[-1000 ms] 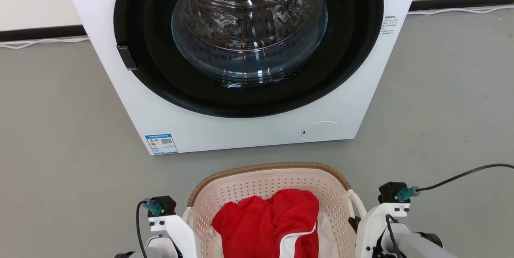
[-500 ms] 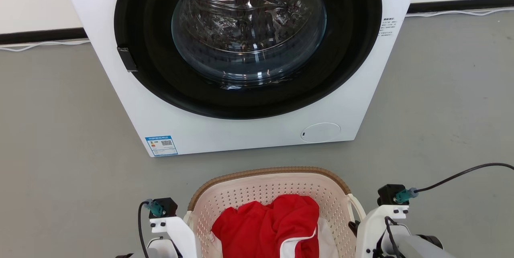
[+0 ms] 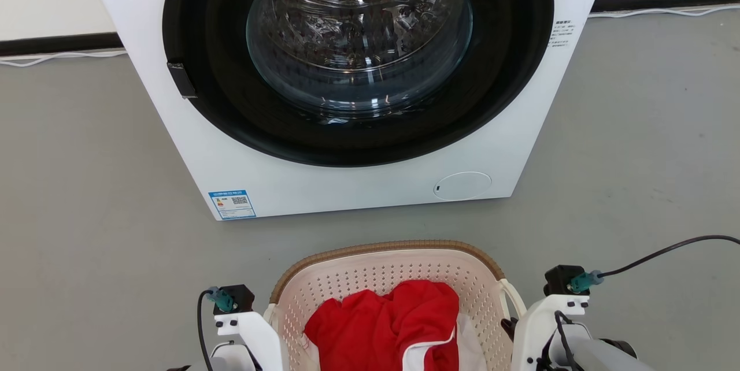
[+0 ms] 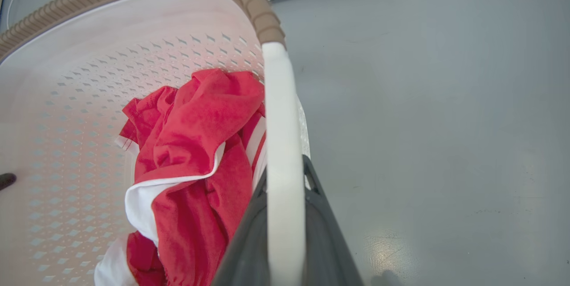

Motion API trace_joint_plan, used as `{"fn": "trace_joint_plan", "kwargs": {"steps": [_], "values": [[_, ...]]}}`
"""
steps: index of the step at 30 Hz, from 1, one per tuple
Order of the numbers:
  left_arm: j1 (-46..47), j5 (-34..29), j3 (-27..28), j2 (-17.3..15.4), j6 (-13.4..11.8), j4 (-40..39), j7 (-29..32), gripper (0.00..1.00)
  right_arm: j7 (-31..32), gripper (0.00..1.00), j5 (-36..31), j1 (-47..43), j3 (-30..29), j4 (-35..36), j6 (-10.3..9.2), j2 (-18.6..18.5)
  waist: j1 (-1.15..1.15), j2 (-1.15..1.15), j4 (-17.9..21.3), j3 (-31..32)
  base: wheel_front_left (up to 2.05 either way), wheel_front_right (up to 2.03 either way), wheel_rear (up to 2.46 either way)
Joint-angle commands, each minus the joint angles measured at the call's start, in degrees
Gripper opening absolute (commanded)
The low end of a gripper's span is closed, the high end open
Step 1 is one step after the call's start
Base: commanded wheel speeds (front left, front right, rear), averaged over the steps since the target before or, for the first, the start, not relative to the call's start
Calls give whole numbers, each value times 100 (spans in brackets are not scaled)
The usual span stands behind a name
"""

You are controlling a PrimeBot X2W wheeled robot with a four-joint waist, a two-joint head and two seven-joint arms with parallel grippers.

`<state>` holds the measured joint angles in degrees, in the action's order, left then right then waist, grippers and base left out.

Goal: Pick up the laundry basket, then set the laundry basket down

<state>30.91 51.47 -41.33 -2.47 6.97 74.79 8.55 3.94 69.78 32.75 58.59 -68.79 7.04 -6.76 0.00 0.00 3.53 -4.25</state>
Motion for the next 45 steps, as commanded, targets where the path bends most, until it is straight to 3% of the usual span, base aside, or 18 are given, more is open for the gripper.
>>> {"fn": "trace_joint_plan", "kwargs": {"steps": [1,22,45], "values": [[124,52,79,-41,46,-85,-38,0,-122,0,77,98,58,120,45,70,0,0,1,-4,0,0,0],[230,92,46,-74,23,-84,-155,0,-327,0,289,248,243,124,45,55,0,0,21,-258,0,0,0],[1704,-116,-7,-103,17,-84,-1486,0,-1396,0,386,1405,303,481,45,-249,0,0,-121,-2735,0,0,0]]}}
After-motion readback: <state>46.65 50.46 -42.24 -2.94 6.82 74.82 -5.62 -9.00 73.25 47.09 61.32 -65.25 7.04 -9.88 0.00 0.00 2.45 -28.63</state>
